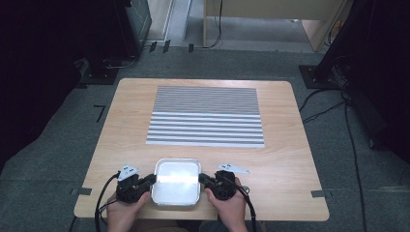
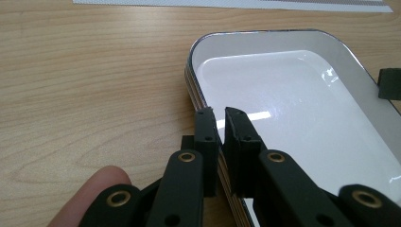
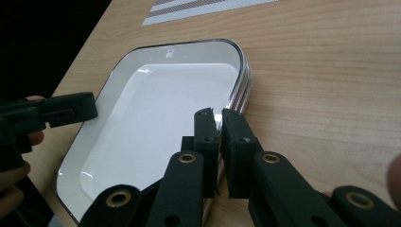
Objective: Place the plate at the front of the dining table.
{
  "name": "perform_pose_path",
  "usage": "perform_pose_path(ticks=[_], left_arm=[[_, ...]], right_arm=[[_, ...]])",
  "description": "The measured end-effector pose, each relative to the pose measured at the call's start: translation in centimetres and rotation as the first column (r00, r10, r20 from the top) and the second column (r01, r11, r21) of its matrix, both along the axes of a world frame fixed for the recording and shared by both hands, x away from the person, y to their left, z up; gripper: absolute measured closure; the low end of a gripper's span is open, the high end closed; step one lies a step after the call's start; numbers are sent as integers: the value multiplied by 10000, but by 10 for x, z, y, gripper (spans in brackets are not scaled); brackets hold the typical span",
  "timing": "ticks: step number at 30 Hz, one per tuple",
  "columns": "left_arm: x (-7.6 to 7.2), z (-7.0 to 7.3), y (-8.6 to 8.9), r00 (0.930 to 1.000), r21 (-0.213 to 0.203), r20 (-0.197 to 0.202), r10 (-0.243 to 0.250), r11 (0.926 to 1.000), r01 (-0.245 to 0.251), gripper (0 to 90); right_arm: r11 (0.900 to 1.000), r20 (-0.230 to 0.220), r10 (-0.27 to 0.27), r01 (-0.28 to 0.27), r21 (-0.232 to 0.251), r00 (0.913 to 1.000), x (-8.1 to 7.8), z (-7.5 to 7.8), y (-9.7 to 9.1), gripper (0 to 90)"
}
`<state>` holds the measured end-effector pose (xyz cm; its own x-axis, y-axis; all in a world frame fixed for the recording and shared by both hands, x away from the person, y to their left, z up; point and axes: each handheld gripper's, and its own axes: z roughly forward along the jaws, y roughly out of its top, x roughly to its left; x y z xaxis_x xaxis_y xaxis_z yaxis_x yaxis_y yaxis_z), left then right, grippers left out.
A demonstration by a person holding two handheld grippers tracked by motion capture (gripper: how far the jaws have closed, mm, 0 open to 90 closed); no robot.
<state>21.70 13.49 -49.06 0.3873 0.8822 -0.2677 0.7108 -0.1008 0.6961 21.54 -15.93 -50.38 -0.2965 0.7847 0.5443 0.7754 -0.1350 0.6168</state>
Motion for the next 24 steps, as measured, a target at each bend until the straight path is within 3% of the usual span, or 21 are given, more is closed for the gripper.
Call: perform_pose_path(ticks=[4, 7, 14, 18, 20, 24], left_arm=[[0, 0, 1, 10000, -71, -19, -5, 10000, 4, 848], [0, -1, 1, 10000, -96, -28, -7, 10000, 6, 849], [0, -2, -1, 10000, 31, 4, 17, 10000, -17, 848], [0, -1, -2, 10000, -55, 66, 14, 10000, -13, 845], [0, -1, -3, 9999, -18, 89, -69, 10000, 69, 845], [1, -2, -5, 10000, 10, 77, -60, 10000, 60, 832]], right_arm=[[9971, -432, -126, 158, 749, 9990, 2, -3, -5, 875], [9949, -506, -189, 238, 984, 9985, 2, -4, -7, 882], [9894, -215, -250, 278, 1427, 9995, 0, 2, -10, 884], [9898, -39, -281, 284, 1393, 9996, -1, 5, -11, 900], [9843, 77, -62, 48, 1764, 10000, -3, 8, -10, 900], [9905, 413, -137, 79, 1372, 9991, -5, 9, -7, 864]])
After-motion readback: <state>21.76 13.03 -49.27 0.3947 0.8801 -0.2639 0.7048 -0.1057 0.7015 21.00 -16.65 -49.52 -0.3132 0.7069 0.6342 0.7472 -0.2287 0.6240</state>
